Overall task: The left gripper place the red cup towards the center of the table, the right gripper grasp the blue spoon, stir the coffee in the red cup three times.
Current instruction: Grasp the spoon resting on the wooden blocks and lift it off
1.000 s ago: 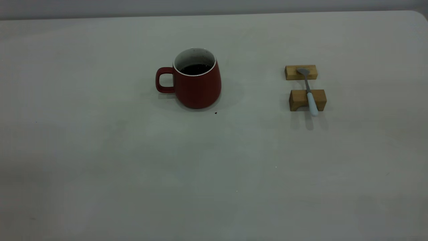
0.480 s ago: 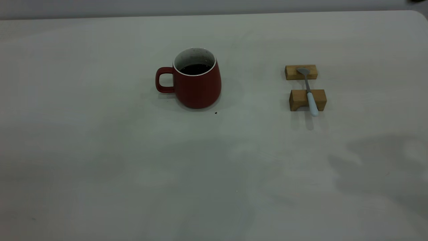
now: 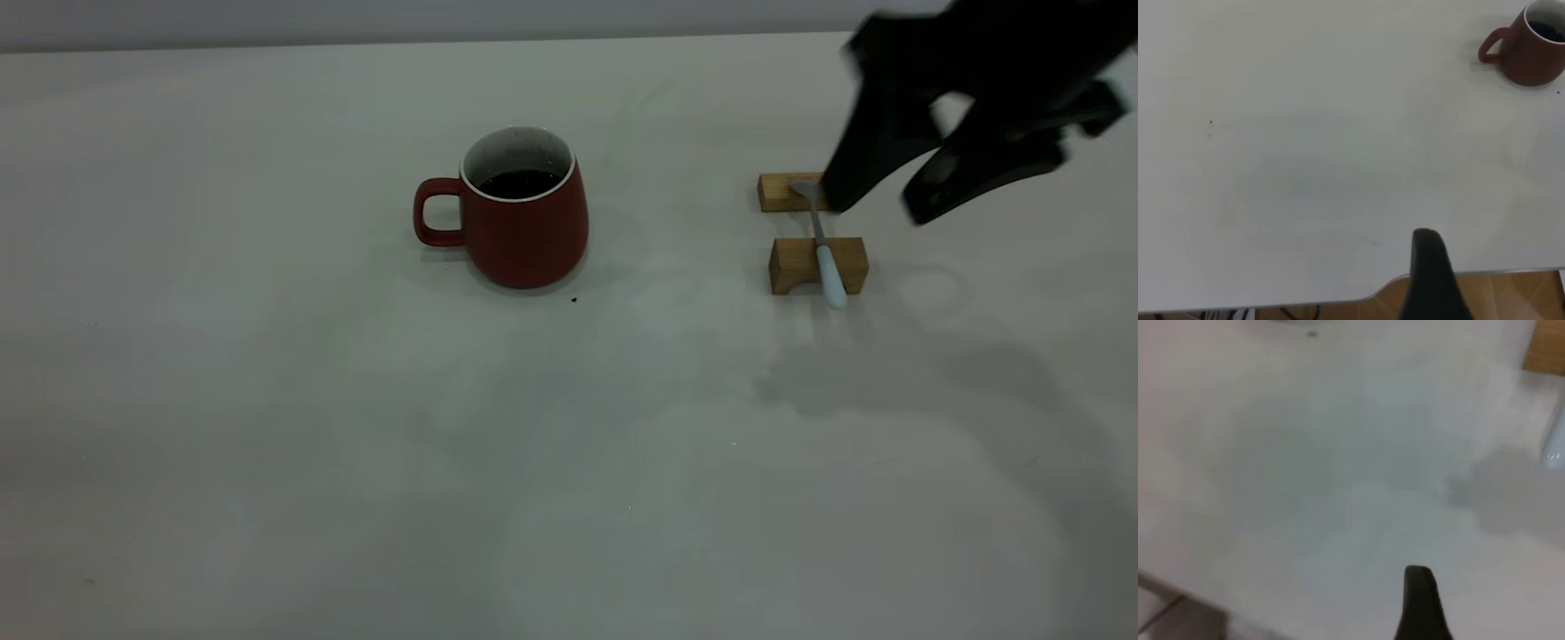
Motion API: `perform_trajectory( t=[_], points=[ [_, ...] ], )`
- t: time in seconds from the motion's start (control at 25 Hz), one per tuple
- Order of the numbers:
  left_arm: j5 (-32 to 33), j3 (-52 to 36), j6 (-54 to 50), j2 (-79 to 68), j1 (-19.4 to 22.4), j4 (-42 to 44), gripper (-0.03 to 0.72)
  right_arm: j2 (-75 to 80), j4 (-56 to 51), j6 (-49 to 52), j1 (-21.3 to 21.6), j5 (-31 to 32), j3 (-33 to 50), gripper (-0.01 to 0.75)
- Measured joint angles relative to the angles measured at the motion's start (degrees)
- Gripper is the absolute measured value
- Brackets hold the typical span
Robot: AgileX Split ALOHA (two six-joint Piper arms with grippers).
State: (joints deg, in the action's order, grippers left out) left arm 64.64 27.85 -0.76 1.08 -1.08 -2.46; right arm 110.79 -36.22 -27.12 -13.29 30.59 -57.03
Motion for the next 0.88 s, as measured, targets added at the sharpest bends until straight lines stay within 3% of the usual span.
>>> perform_trajectory(
  t=[0.16, 0.36, 0.88],
  points=[
    [-0.01, 0.00, 0.00, 0.00, 0.00, 0.00, 0.554, 8.83, 12.61, 13.55, -2.77, 0.52, -9.04, 0.582],
    [-0.01, 0.00, 0.00, 0.00, 0.00, 0.00, 0.554, 16.57, 21.76, 25.59, -2.77, 2.92, -16.83, 0.582],
    [0.06, 0.00, 0.00, 0.00, 0.00, 0.00, 0.554, 26.32, 23.94, 27.12, -2.77, 2.51, -21.94, 0.582]
  ],
)
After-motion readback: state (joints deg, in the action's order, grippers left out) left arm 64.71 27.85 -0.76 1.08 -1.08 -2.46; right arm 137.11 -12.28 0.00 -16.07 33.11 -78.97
